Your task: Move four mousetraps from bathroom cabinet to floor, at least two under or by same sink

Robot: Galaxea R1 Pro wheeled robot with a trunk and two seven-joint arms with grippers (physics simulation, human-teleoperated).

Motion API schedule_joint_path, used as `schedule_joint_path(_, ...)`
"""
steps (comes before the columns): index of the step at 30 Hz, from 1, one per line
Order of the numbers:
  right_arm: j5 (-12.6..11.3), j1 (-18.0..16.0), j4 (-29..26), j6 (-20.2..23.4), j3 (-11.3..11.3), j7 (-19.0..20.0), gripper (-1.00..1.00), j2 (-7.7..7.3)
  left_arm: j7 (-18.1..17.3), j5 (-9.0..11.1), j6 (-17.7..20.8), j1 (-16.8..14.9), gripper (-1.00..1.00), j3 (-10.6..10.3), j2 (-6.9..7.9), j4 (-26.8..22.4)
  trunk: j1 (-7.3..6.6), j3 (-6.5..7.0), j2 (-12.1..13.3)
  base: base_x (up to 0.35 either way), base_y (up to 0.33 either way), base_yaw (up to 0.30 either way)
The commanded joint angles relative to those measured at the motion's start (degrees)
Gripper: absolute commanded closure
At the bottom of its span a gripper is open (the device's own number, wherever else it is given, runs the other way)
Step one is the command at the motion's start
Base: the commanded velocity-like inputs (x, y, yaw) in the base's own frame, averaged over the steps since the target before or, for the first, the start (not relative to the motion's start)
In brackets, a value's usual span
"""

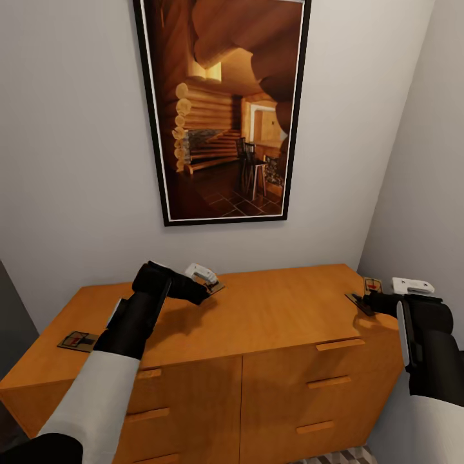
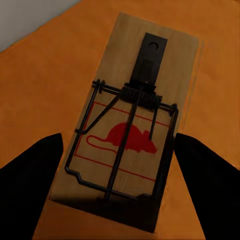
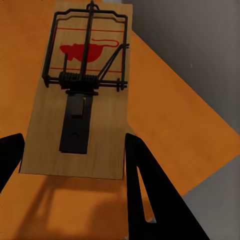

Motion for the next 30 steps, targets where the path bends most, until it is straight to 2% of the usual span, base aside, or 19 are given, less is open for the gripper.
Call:
schedule_joint_path(1, 0.5, -0.1, -0.1, 0.2, 0.0, 0.5, 1.0, 0.02, -0.5, -1.2, 0.3, 0.0, 1.0, 1.7, -0.03, -0.2, 0.0, -0.07, 0.0, 0.0, 0.0, 0.0)
schedule_joint_path(4, 0.4, -0.1, -0.2, 0.2, 0.1, 0.5, 1.0, 0.05, -0.4, -3.1, 0.3, 0.0, 1.0, 5.0, -0.03, -0.3, 0.0, -0.07, 0.0, 0.0, 0.0, 0.0)
schedule_joint_path(5, 0.3, 0.0, -0.2, 0.2, 0.1, 0.5, 1.0, 0.05, -0.4, -4.2, 0.3, 0.0, 1.0, 6.9, -0.03, -0.3, 0.0, -0.07, 0.0, 0.0, 0.0, 0.0)
schedule_joint_path(7, 0.2, 0.0, -0.3, 0.2, 0.2, 0.5, 1.0, 0.08, -0.3, -5.4, 0.3, 0.0, 1.0, 9.2, -0.03, -0.4, 0.0, -0.07, 0.0, 0.0, 0.0, 0.0)
schedule_joint_path(8, 0.2, 0.0, -0.3, 0.2, 0.2, 0.5, 1.0, 0.14, -0.3, -6.8, 0.3, 0.0, 1.0, 12.1, -0.02, -0.4, 0.0, -0.07, 0.0, 0.0, 0.0, 0.0)
schedule_joint_path(9, 0.1, 0.0, -0.3, 0.2, 0.2, 0.5, 1.0, 0.16, -0.3, -7.5, 0.3, 0.0, 1.0, 13.8, -0.02, -0.4, 0.0, -0.07, 0.0, 0.0, 0.0, 0.0)
schedule_joint_path(10, 0.1, 0.0, -0.3, 0.2, 0.3, 0.5, 1.0, 0.21, -0.3, -9.1, 0.3, 0.0, 1.0, 17.3, 0.01, -0.5, 0.0, -0.07, 0.0, 0.0, 0.0, 0.0)
schedule_joint_path(11, 0.0, 0.0, -0.4, 0.2, 0.3, 0.6, 1.0, 0.25, -0.3, -9.8, 0.3, 0.0, 1.0, 19.2, 0.02, -0.6, 0.0, -0.07, 0.0, 0.0, 0.0, 0.0)
schedule_joint_path(12, -0.1, 0.0, -0.4, 0.2, 0.3, 0.6, 1.0, 0.31, -0.3, -11.3, 0.3, 0.0, 1.0, 22.6, 0.03, -1.0, 0.0, -0.07, 0.0, 0.0, 0.0, 0.0)
schedule_joint_path(14, -0.2, -0.1, -0.4, 0.2, 0.5, 0.6, 1.0, 0.45, -0.4, -12.7, 0.3, 0.0, 1.0, 25.5, 0.06, -1.7, 0.0, -0.07, 0.0, 0.0, 0.0, 0.0)
schedule_joint_path(15, -0.2, -0.1, -0.4, 0.2, 1.1, 0.7, 1.0, 0.58, -0.4, -14.1, 0.3, 0.0, 1.0, 27.5, 0.09, -2.7, 0.0, -0.07, 0.0, 0.0, 0.0, 0.0)
schedule_joint_path(17, -0.3, -0.1, -0.4, 0.2, 2.9, 0.8, 1.0, 0.85, -0.6, -16.0, 0.3, 0.0, 1.0, 29.3, 0.12, -4.2, 0.0, -0.07, 0.0, 0.0, 0.0, 0.0)
schedule_joint_path(19, -0.3, -0.1, -0.5, 0.2, 4.6, 0.9, 1.0, 0.98, -0.6, -17.1, 0.3, 0.0, 1.0, 29.9, 0.13, -5.2, 0.0, -0.07, 0.0, 0.0, 0.0, 0.0)
schedule_joint_path(20, -0.3, -0.1, -0.9, 0.2, 6.5, 0.9, 1.0, 1.09, -0.7, -18.2, 0.3, 0.0, 1.0, 30.3, 0.13, -6.1, 0.0, -0.07, 0.0, 0.0, 0.0, 0.0)
schedule_joint_path(24, -0.5, 0.0, -3.2, 0.2, 11.7, 0.8, 1.0, 1.42, -0.8, -20.1, 0.3, 0.0, 1.0, 30.9, 0.1, -8.0, 0.0, -0.07, 0.0, 0.0, 0.0, 0.0)
schedule_joint_path(25, -0.5, 0.0, -3.5, 0.2, 12.4, 0.8, 1.0, 1.7, -0.8, -20.3, 0.3, 0.0, 1.0, 30.9, 0.09, -8.2, 0.0, -0.07, 0.0, 0.0, 0.0, 0.0)
schedule_joint_path(28, -0.5, 0.1, -4.0, 0.2, 14.3, 0.6, 1.0, 4.91, -0.9, -20.6, 0.3, 0.0, 1.0, 30.9, 0.09, -8.6, 0.0, -0.07, 0.0, 0.0, 0.0, 0.0)
schedule_joint_path(29, -0.3, 0.1, -4.2, 0.2, 14.9, 0.5, 1.0, 7.22, -0.9, -20.7, 0.3, 0.0, 1.0, 30.9, 0.09, -8.8, 0.0, -0.07, 0.0, 0.0, 0.0, 0.0)
schedule_joint_path(30, -0.2, 0.1, -4.3, 0.2, 15.1, 0.3, 1.0, 8.37, -0.9, -20.8, 0.3, 0.0, 1.0, 30.9, 0.09, -9.0, 0.0, -0.07, 0.0, -0.021, 0.0, 0.0)
